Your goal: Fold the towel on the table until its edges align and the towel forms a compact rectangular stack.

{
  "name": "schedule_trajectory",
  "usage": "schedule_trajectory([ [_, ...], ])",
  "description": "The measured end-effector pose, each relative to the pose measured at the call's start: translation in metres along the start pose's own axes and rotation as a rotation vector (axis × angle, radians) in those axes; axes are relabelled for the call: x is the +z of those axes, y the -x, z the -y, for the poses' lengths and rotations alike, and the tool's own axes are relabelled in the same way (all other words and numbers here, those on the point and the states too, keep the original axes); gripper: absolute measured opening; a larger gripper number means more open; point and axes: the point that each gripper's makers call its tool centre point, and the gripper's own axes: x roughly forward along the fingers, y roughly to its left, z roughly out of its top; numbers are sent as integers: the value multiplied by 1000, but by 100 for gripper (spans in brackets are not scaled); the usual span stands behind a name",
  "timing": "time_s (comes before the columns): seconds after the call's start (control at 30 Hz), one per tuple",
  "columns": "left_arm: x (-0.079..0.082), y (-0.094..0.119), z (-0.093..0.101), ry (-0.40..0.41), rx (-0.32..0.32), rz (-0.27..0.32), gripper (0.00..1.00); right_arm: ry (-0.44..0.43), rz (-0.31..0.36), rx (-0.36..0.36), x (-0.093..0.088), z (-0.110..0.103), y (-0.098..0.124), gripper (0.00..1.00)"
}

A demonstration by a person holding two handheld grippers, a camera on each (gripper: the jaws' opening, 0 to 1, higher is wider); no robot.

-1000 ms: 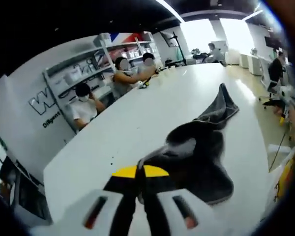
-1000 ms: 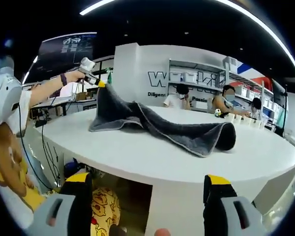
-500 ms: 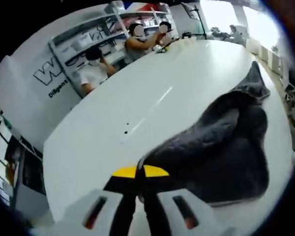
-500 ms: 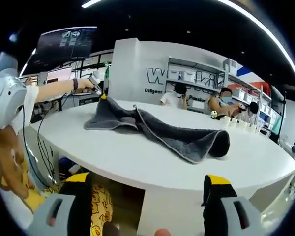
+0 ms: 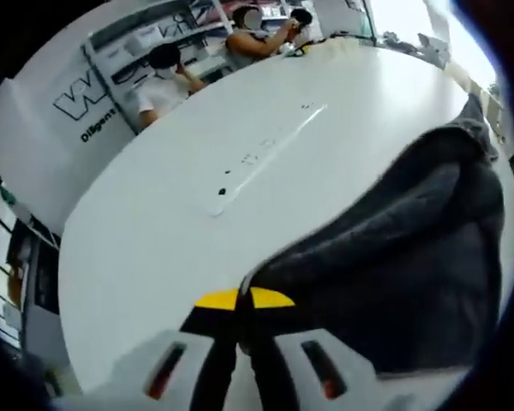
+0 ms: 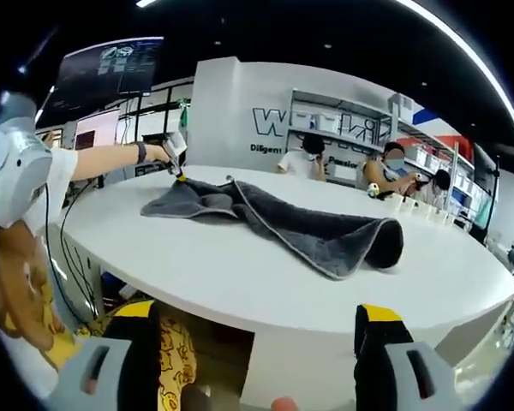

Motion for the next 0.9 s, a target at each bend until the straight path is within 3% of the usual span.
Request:
schedule_trajectory([
  [0.2,-8,-6,3,-4,-8,-23,4,1,5,6,2,-1,0,98],
  [0.53,-9,-3,1,12,-8,-4,5,-6,8,8,-1,-3,4,98],
  [0.8,-10,5,-6,46,37,36,17,-14,14,10,-4,-4,5,98],
  [0.9,-5,16,-14,36,84,78,25,-15,17,11,-4,-4,5,98],
])
